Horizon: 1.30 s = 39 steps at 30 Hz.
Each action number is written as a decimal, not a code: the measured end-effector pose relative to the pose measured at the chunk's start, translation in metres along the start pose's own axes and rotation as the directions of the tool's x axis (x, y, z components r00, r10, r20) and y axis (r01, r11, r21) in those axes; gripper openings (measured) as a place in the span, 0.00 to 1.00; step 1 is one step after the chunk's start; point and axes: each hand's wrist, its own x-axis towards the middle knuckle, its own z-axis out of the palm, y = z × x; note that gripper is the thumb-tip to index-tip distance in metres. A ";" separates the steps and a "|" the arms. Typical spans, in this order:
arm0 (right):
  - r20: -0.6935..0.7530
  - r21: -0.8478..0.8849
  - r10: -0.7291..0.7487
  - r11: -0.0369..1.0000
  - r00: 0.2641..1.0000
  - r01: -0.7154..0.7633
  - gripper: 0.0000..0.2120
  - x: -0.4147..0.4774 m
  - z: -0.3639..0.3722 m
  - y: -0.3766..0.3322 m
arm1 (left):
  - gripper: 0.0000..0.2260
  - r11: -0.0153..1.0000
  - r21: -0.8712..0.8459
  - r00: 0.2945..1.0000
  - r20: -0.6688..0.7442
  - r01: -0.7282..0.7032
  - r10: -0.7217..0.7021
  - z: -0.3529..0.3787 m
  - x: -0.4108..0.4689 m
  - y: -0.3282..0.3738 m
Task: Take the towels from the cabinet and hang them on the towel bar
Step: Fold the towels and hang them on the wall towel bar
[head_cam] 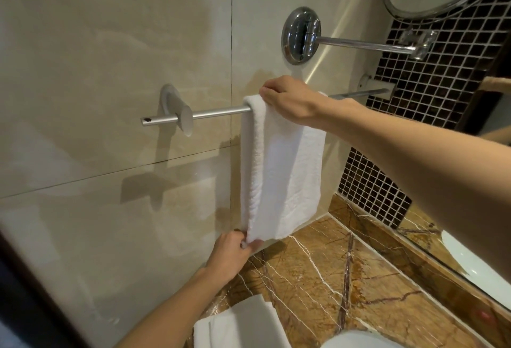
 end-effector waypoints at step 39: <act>-0.056 -0.033 -0.093 0.995 0.994 0.091 0.15 -0.027 -0.009 0.012 | 0.12 0.988 -0.146 0.969 -0.246 -0.045 0.008 -0.007 0.003 0.007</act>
